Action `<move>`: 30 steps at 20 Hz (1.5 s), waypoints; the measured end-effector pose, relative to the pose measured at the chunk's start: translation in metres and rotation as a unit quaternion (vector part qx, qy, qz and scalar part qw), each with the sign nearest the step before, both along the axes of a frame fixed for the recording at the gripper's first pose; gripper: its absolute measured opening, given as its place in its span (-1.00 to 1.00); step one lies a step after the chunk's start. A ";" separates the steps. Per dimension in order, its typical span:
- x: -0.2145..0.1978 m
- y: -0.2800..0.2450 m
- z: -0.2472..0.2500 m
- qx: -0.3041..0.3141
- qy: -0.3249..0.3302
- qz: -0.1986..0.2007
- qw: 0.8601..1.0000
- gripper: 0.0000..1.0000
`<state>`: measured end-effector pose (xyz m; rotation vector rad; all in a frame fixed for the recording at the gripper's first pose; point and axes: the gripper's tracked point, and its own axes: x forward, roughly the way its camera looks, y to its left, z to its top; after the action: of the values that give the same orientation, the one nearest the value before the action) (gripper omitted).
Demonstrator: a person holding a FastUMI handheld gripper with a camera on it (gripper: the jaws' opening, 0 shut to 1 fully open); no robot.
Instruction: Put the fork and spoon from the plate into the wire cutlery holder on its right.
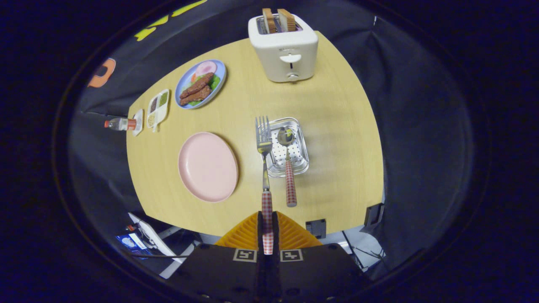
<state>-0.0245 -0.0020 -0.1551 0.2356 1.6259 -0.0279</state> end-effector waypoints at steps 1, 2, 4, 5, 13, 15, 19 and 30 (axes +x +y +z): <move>0.000 0.000 -0.001 0.003 0.018 -0.005 1.000 -0.90; 0.000 0.002 0.000 0.008 0.036 -0.009 0.999 -0.90; 0.003 0.003 -0.002 0.009 0.064 -0.015 0.998 -0.90; 0.006 0.000 -0.005 0.003 0.076 -0.021 0.997 -0.90; 0.017 0.005 -0.020 -0.001 0.151 -0.028 0.988 -0.90; 0.024 0.003 -0.024 -0.007 0.155 -0.027 0.988 -0.90; 0.028 0.000 -0.031 -0.013 0.164 -0.026 0.986 -0.90; 0.061 0.004 -0.021 -0.010 0.074 -0.007 0.997 -0.26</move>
<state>0.0369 0.0017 -0.1764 0.2337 1.7705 -0.0739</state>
